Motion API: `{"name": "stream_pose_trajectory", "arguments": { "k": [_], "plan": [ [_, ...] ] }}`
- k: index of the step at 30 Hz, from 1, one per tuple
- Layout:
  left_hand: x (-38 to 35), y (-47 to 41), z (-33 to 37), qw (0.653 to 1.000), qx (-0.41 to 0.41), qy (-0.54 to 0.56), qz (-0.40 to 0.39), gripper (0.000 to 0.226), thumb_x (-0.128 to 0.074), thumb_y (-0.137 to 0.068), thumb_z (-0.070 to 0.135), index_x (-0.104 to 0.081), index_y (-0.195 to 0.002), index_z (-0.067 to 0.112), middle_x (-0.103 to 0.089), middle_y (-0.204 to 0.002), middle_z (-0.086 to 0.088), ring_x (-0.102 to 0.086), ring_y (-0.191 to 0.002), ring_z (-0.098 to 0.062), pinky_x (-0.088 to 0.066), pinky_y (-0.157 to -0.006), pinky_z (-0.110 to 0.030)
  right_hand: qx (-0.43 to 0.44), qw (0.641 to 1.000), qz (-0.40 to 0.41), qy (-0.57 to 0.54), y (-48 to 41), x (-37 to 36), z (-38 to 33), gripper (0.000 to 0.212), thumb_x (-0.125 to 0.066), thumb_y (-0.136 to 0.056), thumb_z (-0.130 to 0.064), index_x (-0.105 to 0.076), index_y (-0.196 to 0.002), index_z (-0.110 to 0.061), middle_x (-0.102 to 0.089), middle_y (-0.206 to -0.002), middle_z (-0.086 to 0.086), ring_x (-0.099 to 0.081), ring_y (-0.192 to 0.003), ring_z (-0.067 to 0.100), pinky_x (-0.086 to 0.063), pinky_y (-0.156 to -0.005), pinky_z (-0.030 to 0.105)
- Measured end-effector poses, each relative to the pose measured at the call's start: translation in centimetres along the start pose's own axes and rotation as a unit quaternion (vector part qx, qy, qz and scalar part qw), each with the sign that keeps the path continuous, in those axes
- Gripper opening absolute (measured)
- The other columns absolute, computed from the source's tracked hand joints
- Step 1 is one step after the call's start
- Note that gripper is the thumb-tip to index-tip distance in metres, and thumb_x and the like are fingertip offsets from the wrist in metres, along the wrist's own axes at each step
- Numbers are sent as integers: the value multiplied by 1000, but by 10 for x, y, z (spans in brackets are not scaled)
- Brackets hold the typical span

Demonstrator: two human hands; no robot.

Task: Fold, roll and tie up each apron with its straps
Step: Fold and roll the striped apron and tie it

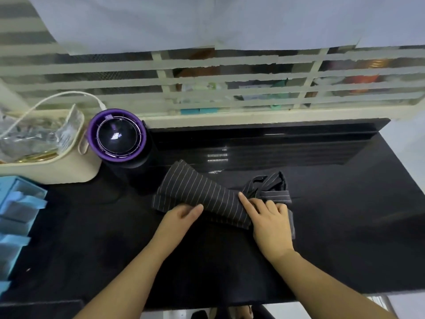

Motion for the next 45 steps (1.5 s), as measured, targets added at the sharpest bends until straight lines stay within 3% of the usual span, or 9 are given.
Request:
{"name": "stream_pose_trajectory", "arguments": {
  "k": [6, 10, 13, 17, 27, 31, 38, 42, 45],
  "plan": [
    [-7, -11, 6, 959, 108, 254, 60, 91, -58, -71, 64, -34, -145, 18, -46, -140, 0, -43, -130, -22, -30, -113, -40, 75, 996, 18, 35, 4, -1, -6, 91, -76, -56, 1, -41, -139, -17, -66, -105, 7, -56, -72, 24, -31, -74, 37],
    [-11, -16, 8, 929, 160, 319, 98, 84, -68, -79, 50, -31, -147, 17, -45, -143, -3, -45, -129, -24, -33, -112, -41, 191, 980, 14, 62, 1, -1, -7, 84, -71, -66, -10, -36, -141, -18, -63, -106, 10, -55, -83, 25, -36, -88, 42],
    [-5, -18, 5, 891, 175, 409, 93, 62, -68, -84, 32, -43, -138, 14, -56, -129, -5, -53, -118, -22, -39, -104, -34, 253, 961, -96, 51, -5, 0, 1, 80, -63, -70, -25, -35, -145, -19, -57, -127, 13, -52, -116, 29, -42, -104, 48],
    [2, -17, -3, 853, 165, 488, 88, 48, -59, -88, 17, -47, -134, 13, -61, -123, -9, -56, -115, -23, -37, -110, -39, 211, 940, -243, -112, -19, 12, -1, 75, -43, -89, -54, -14, -153, -27, -10, -160, 1, -12, -146, 16, -3, -121, 35],
    [3, -10, 1, 861, 141, 488, 42, 34, -56, -88, 25, -62, -119, 12, -68, -116, -7, -58, -115, -22, -33, -111, -37, -31, 890, -302, -340, -91, 2, -77, 97, -53, -78, -72, -21, -151, -16, -35, -151, 4, -31, -138, 24, -30, -112, 46],
    [4, -7, 3, 869, 102, 483, 31, 45, -56, -89, 44, -60, -123, 16, -68, -118, -5, -61, -113, -20, -43, -100, -33, -44, 881, -267, -388, -106, 1, -83, 81, -62, -76, -66, -44, -138, -17, -56, -130, -2, -52, -119, 16, -46, -99, 34],
    [4, -10, -2, 860, 105, 498, 30, 99, -27, -66, 85, -48, -138, 20, -62, -129, -6, -56, -121, -20, -36, -110, -37, -2, 821, -345, -456, -109, 14, -93, 36, -61, -87, -48, -64, -109, -19, -69, -99, -11, -64, -87, 1, -52, -77, 18],
    [5, -9, 0, 833, 143, 532, 50, 99, -10, -76, 84, -50, -136, 15, -57, -133, -12, -52, -124, -24, -34, -111, -37, 58, 818, -379, -428, -105, 21, -103, 39, -51, -96, -42, -62, -109, -6, -65, -101, 0, -61, -84, 10, -49, -74, 21],
    [5, -8, 1, 801, 165, 574, 42, 103, -12, -74, 87, -56, -131, 14, -57, -131, -18, -53, -122, -30, -34, -110, -44, 54, 783, -438, -439, -102, 20, -105, 34, -48, -97, -43, -60, -118, -20, -63, -113, -6, -61, -98, 6, -47, -85, 17]
  ]
}}
Point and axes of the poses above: each hand's wrist, its own y-axis away from the middle knuckle, its own x-axis out of the back of the hand, z = x × y, the point moved 4 cm from there along -y, towards the middle knuckle
